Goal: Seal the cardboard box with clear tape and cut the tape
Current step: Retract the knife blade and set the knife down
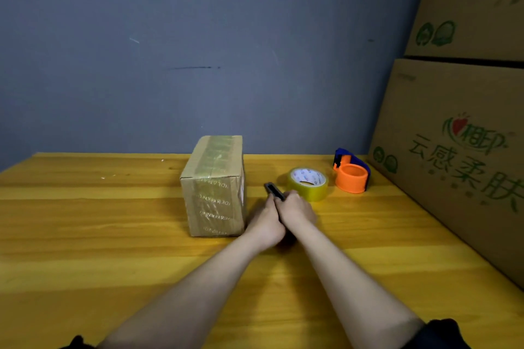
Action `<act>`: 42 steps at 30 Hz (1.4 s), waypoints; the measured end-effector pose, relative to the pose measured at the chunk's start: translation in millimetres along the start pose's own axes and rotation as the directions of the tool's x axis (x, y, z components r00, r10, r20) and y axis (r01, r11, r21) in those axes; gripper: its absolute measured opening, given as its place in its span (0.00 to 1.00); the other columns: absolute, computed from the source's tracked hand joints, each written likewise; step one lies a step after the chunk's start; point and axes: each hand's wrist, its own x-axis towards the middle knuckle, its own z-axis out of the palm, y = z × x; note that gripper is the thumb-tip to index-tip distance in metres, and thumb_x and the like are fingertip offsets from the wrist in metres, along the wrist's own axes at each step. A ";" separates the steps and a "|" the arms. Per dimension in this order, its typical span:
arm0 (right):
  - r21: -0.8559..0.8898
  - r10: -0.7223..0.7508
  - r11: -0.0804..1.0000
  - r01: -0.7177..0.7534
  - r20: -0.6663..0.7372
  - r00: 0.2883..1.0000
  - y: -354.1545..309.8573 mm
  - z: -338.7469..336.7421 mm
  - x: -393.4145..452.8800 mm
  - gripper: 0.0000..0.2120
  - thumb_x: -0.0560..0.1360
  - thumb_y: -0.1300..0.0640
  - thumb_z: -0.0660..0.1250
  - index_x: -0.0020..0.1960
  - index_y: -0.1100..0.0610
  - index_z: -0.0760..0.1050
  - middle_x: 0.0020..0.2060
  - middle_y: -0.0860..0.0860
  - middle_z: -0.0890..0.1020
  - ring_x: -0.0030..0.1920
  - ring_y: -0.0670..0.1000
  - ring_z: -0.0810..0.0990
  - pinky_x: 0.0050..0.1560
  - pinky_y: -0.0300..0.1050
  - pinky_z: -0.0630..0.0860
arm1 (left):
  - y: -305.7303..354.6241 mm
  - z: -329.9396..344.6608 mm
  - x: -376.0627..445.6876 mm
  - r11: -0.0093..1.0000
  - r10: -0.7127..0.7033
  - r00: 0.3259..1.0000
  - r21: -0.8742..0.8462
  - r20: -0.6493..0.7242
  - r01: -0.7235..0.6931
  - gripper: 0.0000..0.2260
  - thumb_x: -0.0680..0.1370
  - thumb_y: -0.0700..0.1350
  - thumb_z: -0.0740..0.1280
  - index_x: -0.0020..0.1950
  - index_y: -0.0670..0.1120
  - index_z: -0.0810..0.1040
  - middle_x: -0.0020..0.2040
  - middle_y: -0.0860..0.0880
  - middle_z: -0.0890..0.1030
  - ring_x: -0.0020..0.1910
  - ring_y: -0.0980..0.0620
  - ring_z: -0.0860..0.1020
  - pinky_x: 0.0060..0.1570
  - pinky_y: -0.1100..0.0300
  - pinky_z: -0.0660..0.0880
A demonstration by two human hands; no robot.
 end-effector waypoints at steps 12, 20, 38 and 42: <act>0.049 -0.102 0.994 0.094 0.197 0.975 5.4 -9.6 8.1 0.17 0.77 0.53 0.58 0.58 0.62 0.76 0.57 0.63 0.80 0.59 0.61 0.76 0.55 0.48 0.74 | -7.5 8.8 9.4 0.990 0.016 0.988 0.143 -0.155 0.006 0.22 0.75 0.41 0.61 0.69 0.46 0.67 0.64 0.42 0.76 0.64 0.41 0.72 0.62 0.52 0.69; -0.087 -0.140 0.984 0.156 0.165 0.976 18.7 -2.8 7.6 0.19 0.79 0.48 0.54 0.65 0.54 0.73 0.61 0.62 0.74 0.64 0.61 0.69 0.64 0.51 0.69 | -10.2 15.5 14.3 0.964 0.036 0.989 0.264 -0.141 0.003 0.21 0.75 0.41 0.58 0.70 0.45 0.67 0.68 0.44 0.71 0.69 0.45 0.66 0.69 0.53 0.63; 0.094 -0.213 0.973 0.212 -0.004 0.977 22.5 -12.4 0.0 0.18 0.80 0.54 0.56 0.69 0.57 0.69 0.65 0.59 0.71 0.67 0.59 0.69 0.64 0.46 0.65 | 14.2 -3.7 -1.5 0.939 0.001 0.999 0.345 0.037 -0.014 0.28 0.78 0.38 0.56 0.76 0.41 0.51 0.74 0.40 0.60 0.72 0.39 0.62 0.70 0.51 0.60; 0.314 -0.358 0.864 0.392 -0.164 0.919 21.4 -17.2 -14.7 0.11 0.78 0.63 0.60 0.58 0.58 0.76 0.57 0.57 0.78 0.59 0.56 0.75 0.58 0.45 0.68 | 32.9 -43.7 -37.0 0.793 0.392 0.917 0.531 -0.072 -0.297 0.18 0.78 0.41 0.55 0.67 0.48 0.70 0.60 0.44 0.74 0.56 0.39 0.77 0.53 0.47 0.74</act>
